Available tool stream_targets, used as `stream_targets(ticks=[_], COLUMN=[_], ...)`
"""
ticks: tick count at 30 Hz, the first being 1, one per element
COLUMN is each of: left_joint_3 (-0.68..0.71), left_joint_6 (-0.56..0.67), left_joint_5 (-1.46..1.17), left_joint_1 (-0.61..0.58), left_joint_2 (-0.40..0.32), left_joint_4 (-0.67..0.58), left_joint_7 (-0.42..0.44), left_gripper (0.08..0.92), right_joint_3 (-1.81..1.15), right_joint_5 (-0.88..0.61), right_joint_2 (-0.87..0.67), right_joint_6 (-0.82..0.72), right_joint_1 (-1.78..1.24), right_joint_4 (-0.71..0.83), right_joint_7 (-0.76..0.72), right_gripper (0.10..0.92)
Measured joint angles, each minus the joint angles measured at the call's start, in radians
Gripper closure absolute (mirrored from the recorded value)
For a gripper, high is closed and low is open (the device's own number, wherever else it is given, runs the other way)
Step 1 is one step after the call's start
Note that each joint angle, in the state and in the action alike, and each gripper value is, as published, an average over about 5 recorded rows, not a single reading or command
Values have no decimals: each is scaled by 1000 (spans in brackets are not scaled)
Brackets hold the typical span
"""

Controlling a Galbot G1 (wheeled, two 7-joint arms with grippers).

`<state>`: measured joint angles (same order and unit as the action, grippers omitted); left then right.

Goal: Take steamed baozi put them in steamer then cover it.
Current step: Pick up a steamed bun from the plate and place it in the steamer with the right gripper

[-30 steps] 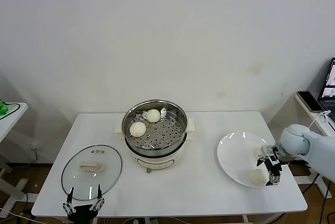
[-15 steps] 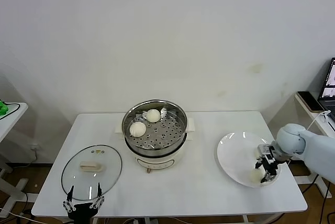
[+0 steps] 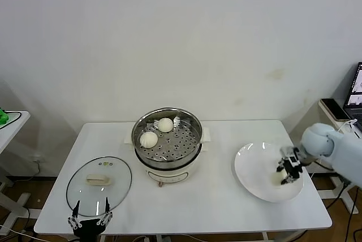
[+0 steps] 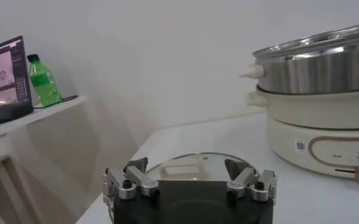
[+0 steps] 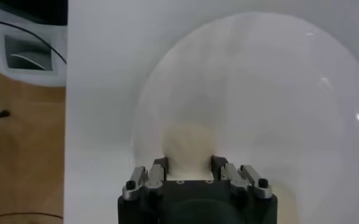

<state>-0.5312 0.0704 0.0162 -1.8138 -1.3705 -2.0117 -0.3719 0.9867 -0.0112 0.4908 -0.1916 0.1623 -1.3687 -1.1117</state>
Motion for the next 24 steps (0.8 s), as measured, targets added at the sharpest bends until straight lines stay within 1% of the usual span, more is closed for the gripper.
stream_targets(ticks=[5,10,17,24], left_joint_3=[0,-1,-2,-16], left_joint_6=[1,2,1,1], left_joint_5=[-7,-12,-11,-10], left_joint_1=[-1,-4,-6,-15], left_joint_2=[7,11,9,6], left_joint_4=[1,1,2,-4], left_joint_7=[1,1,2,2], left_gripper=[177,177,177,177], right_joint_3=[24,66,122,146], right_joint_5=[-26,-58,-83,-91], right_joint_2=[42,117,262,433], right_joint_6=[8,19,47,89], right_joint_1=[106,225,372,440], right_joint_4=[29,52,82,98], right_joint_7=[-3,-1,-3,10], right_gripper=[551,550,550,550])
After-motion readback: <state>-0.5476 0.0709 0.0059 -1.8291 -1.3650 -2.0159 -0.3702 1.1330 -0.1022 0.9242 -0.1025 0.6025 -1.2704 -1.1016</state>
